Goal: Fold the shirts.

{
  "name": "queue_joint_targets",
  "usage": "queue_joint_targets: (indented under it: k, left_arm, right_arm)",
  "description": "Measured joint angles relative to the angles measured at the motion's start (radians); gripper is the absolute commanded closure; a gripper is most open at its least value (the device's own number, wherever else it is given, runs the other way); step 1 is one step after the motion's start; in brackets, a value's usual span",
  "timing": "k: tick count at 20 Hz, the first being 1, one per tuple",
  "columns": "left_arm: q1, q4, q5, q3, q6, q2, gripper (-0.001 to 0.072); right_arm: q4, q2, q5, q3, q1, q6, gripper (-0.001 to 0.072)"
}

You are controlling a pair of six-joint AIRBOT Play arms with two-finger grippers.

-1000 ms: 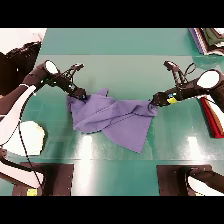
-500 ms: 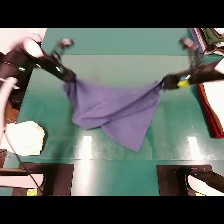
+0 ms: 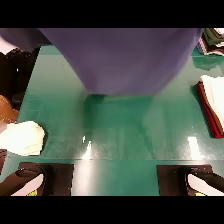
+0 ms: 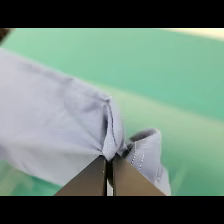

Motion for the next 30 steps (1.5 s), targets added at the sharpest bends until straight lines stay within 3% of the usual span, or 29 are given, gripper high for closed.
queue_joint_targets:
  k: [5,11,18,22,29,30]
  left_arm:
    - [-0.002,-0.059,0.13,0.06,-0.004,0.143,0.0678]
    - [-0.001,-0.138,0.177,0.082,-0.006,0.156,0.0678]
    - [-0.001,-0.085,0.009,-0.13,-0.023,-0.089,0.0677]
    - [0.0,-0.05,-0.057,-0.259,-0.032,-0.338,0.0677]
    - [-0.002,-0.063,0.157,-0.321,-0.056,-0.657,0.0676]
    - [-0.001,-0.063,0.199,-0.322,-0.056,-0.672,0.0613]
  right_arm:
    - [-0.07,0.162,-0.081,-0.024,-0.006,-0.002,0.0697]
    - [-0.161,0.24,-0.09,-0.003,-0.008,0.019,0.0697]
    - [-0.182,-0.036,0.183,-0.092,-0.008,0.1,0.0697]
    - [-0.185,-0.235,0.2,-0.221,-0.013,0.101,0.0697]
    - [-0.18,-0.522,0.023,-0.182,-0.043,0.09,0.0695]
    - [-0.178,-0.551,0.009,-0.154,-0.045,0.089,0.0689]
